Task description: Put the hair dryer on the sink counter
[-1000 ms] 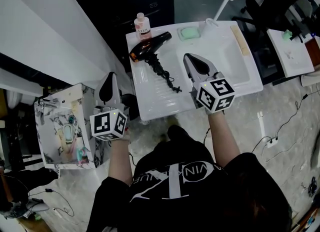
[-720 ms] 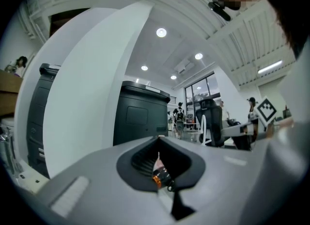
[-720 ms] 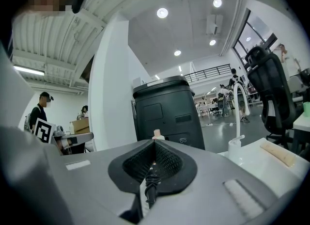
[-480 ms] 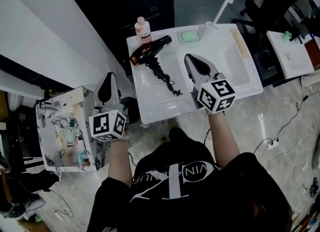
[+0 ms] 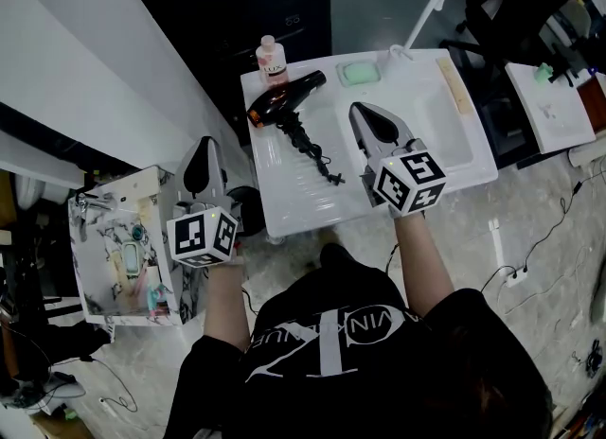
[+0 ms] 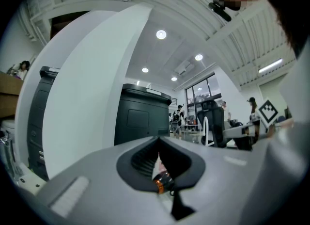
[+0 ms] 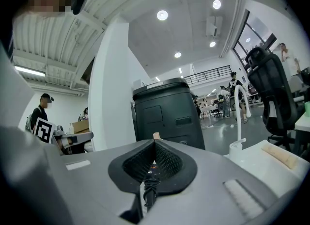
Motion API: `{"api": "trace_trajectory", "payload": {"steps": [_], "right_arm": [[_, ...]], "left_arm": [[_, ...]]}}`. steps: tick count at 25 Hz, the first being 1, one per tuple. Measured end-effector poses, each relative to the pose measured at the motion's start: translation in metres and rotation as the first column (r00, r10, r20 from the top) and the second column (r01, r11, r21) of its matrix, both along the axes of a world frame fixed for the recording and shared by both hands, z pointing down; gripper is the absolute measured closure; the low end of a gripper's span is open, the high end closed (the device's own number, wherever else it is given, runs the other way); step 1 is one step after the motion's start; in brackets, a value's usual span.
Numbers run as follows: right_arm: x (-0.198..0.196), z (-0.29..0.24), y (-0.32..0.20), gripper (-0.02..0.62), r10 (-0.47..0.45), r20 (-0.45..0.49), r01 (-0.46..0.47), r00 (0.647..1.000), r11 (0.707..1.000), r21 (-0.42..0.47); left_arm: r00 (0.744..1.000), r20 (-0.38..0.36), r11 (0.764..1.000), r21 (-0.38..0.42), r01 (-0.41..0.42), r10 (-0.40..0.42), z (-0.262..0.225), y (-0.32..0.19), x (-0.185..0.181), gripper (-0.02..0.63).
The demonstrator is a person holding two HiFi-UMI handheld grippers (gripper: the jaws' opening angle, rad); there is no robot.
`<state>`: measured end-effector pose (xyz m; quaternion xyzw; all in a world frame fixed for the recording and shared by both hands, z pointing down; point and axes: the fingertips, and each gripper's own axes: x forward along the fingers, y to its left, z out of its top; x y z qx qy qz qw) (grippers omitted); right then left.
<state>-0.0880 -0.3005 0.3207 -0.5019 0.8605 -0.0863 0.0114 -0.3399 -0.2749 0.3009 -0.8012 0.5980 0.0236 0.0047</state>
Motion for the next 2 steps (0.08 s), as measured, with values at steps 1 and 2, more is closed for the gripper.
{"api": "trace_trajectory", "payload": {"steps": [1,2], "right_arm": [[0.0002,0.0000,0.0001,0.592,0.000,0.001,0.000,1.000,1.000,0.000],[0.0004,0.0000,0.0003,0.592,-0.001,0.001,0.001,1.000,1.000,0.000]], "left_arm": [[1.000,0.000,1.000,0.000,0.001,-0.001,-0.0002,0.0001,-0.0001,0.606],[1.000,0.000,1.000,0.000,0.002,-0.002,-0.0004,0.0002,-0.0002,0.606]]}}
